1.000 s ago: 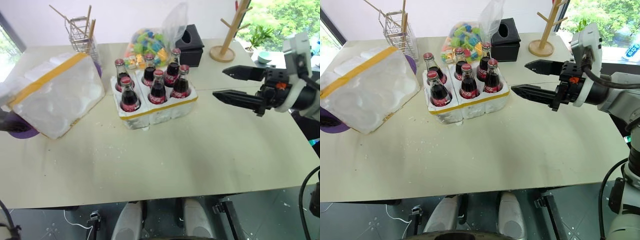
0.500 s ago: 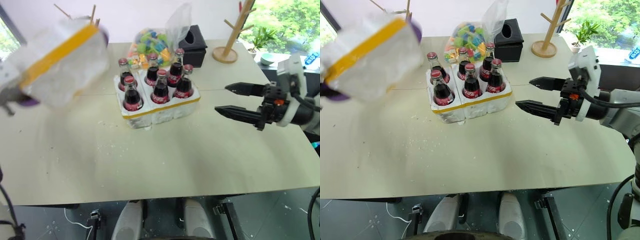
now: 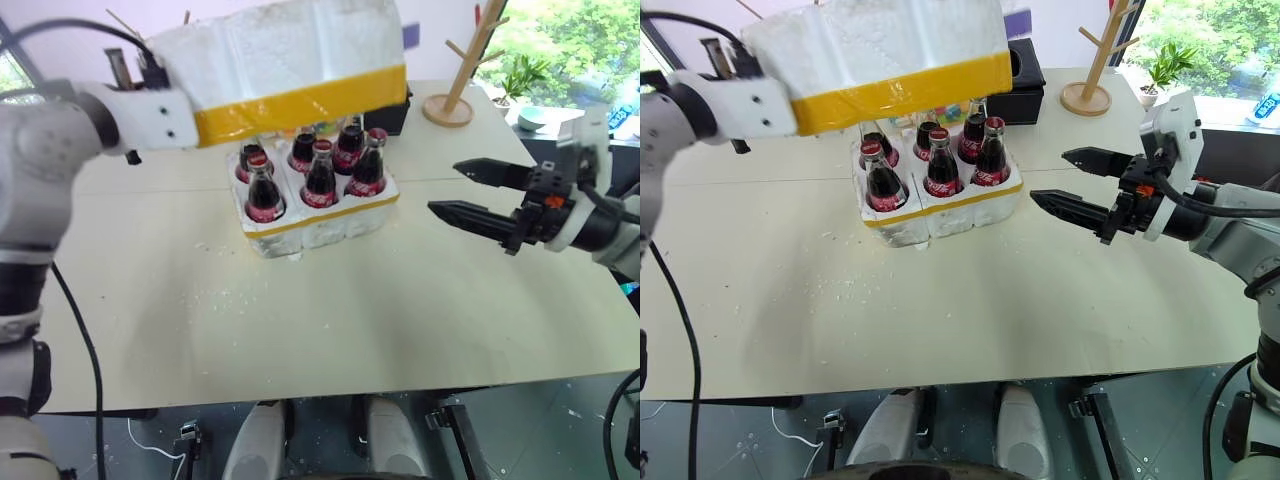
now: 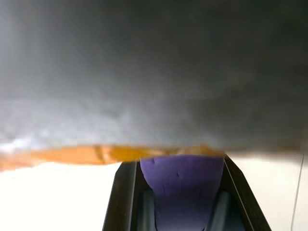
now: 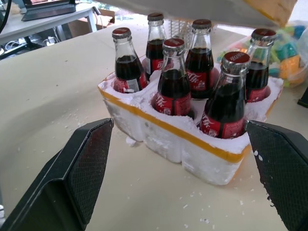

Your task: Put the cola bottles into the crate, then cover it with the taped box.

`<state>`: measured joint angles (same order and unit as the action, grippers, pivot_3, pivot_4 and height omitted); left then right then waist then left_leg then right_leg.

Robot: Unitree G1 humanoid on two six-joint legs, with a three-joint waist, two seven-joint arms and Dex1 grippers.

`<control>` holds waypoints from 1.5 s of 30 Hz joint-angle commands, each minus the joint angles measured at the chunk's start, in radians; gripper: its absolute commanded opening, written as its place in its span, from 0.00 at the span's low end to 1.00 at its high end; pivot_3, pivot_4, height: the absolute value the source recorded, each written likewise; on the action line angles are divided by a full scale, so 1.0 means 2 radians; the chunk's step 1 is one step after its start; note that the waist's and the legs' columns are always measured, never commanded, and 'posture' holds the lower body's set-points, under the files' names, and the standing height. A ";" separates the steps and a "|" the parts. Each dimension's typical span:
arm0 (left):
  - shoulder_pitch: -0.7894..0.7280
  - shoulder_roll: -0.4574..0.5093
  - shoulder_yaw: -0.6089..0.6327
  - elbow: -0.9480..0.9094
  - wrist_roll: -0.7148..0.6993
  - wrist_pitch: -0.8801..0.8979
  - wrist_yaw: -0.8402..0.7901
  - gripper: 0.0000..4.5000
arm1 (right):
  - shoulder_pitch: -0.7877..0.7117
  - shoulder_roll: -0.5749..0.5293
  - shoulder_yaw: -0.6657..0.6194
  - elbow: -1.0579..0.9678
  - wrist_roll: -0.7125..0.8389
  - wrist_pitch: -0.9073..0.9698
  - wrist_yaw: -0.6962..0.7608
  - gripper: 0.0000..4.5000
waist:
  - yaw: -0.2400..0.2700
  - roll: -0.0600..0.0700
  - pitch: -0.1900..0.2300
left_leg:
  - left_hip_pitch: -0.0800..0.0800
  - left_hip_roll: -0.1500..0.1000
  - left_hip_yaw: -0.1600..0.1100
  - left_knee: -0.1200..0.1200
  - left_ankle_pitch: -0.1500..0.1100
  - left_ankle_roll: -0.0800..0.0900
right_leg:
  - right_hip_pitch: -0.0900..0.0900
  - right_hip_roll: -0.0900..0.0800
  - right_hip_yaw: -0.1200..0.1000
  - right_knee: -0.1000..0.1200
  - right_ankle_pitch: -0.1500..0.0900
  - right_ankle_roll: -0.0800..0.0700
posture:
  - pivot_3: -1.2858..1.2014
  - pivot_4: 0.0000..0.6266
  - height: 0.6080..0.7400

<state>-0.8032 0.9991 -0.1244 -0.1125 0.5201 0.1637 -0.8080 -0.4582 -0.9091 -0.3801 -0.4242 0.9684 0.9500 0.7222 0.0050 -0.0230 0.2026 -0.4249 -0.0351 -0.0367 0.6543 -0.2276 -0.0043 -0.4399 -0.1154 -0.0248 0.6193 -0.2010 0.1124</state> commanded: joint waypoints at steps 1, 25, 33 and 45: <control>0.020 -0.010 -0.011 -0.046 0.045 0.025 0.008 0.07 | -0.012 0.004 -0.014 -0.003 0.015 -0.008 -0.009 1.00 | 0.001 0.000 0.000 | 0.000 0.000 0.000 0.000 0.000 0.000 | 0.000 0.000 0.000 0.000 0.000 0.000 | 0.52 0.24 1.00; 0.062 -0.019 -0.037 -0.113 0.101 0.012 -0.044 0.07 | 0.016 0.017 -0.011 -0.016 0.019 -0.032 -0.039 1.00 | 0.003 0.000 0.000 | 0.002 0.000 -0.001 0.002 -0.001 0.002 | 0.004 0.000 0.000 -0.001 0.000 0.000 | 0.52 0.24 1.00; 0.100 -0.036 -0.019 -0.123 0.102 0.007 -0.027 0.85 | 0.014 0.016 -0.005 -0.006 0.015 -0.037 -0.034 1.00 | 0.003 0.000 0.000 | 0.002 0.000 -0.001 0.002 -0.001 0.002 | 0.004 0.000 0.000 -0.001 0.000 0.000 | 0.52 0.24 1.00; 0.236 -0.084 0.230 -0.207 -0.120 0.095 -0.052 0.85 | 0.032 -0.001 -0.012 0.004 0.012 -0.034 -0.012 1.00 | 0.005 0.000 0.000 | 0.002 0.003 -0.001 0.003 -0.002 0.003 | 0.004 0.001 -0.001 -0.002 0.000 0.000 | 0.52 0.24 1.00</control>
<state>-0.3371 0.8376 0.2496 -0.4876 0.3759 0.3004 -0.8909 -0.3945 -0.8891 -0.3680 -0.4079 0.9939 0.9004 0.6858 0.0144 -0.0224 0.2023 -0.4201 -0.0297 -0.0388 0.6600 -0.2310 0.0008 -0.4310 -0.1144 -0.0266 0.6155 -0.2013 0.1119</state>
